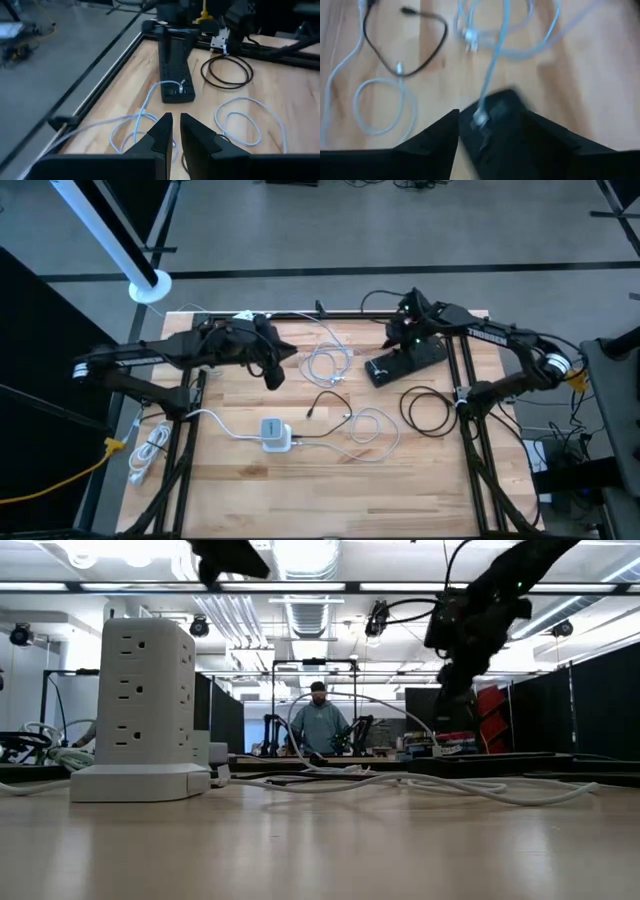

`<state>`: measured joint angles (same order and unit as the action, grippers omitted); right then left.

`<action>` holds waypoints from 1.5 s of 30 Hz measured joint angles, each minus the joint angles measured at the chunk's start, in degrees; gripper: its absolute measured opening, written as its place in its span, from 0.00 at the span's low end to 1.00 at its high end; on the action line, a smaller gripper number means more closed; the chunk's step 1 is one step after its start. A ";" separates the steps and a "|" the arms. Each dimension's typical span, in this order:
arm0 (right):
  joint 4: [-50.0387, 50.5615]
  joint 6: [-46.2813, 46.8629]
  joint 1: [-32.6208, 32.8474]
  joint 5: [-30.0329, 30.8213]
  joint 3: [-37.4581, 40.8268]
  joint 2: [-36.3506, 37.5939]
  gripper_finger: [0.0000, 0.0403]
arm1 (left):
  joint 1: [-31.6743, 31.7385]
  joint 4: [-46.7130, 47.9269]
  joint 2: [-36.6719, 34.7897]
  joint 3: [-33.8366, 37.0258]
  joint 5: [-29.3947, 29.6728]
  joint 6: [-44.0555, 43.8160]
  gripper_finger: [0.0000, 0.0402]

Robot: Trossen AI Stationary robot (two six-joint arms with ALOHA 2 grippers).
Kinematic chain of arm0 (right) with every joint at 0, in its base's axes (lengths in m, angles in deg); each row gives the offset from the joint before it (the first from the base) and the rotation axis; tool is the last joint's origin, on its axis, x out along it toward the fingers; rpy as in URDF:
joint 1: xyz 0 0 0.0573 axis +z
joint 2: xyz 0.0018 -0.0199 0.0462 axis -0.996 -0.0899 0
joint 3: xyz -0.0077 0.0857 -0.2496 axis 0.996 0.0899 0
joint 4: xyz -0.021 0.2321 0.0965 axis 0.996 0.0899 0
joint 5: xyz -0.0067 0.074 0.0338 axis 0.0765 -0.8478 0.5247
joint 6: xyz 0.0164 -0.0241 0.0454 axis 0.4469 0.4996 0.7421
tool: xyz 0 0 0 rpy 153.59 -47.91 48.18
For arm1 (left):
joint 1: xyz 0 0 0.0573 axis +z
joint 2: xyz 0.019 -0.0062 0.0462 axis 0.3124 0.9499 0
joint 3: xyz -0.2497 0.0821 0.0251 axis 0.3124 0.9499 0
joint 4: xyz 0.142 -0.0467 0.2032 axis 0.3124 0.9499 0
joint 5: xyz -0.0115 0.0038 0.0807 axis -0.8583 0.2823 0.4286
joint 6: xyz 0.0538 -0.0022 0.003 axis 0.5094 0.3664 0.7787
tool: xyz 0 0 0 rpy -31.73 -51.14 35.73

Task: Insert USB
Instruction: Insert the black charger cable into the black outlet extension

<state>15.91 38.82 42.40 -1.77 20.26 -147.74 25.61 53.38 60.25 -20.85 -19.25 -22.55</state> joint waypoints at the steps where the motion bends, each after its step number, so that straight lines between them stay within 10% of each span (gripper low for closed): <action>1: 2.24 2.21 0.96 1.15 0.00 0.51 0.50 | -0.46 1.65 -0.46 -0.76 0.22 -2.10 0.06; 12: 13.96 40.91 11.66 16.25 1.96 -0.47 0.41 | -11.26 15.65 -6.05 -2.96 12.95 -12.30 0.06; 20: 13.04 46.05 13.32 23.88 2.54 -6.24 0.04 | -13.27 16.66 -9.26 -0.02 15.34 -14.21 0.06; 45: 1.96 43.73 2.65 30.00 -10.33 -18.58 0.00 | -13.24 14.25 -12.68 0.40 18.92 -12.62 0.06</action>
<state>17.88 82.55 45.05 28.24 9.93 -166.31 12.37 67.63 47.57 -20.45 -0.33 -35.18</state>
